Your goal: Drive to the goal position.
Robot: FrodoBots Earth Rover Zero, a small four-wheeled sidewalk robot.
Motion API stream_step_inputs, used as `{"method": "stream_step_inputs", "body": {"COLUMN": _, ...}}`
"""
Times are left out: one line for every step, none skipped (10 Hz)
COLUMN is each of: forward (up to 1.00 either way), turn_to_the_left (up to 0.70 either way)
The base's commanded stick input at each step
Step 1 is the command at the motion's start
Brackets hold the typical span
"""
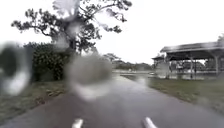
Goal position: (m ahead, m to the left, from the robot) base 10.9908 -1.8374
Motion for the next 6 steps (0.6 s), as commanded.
{"method": "stream_step_inputs", "body": {"forward": 0.7, "turn_to_the_left": 0.0}}
{"method": "stream_step_inputs", "body": {"forward": 0.7, "turn_to_the_left": 0.0}}
{"method": "stream_step_inputs", "body": {"forward": 0.7, "turn_to_the_left": 0.0}}
{"method": "stream_step_inputs", "body": {"forward": 0.7, "turn_to_the_left": 0.0}}
{"method": "stream_step_inputs", "body": {"forward": 0.7, "turn_to_the_left": 0.0}}
{"method": "stream_step_inputs", "body": {"forward": 0.7, "turn_to_the_left": 0.0}}
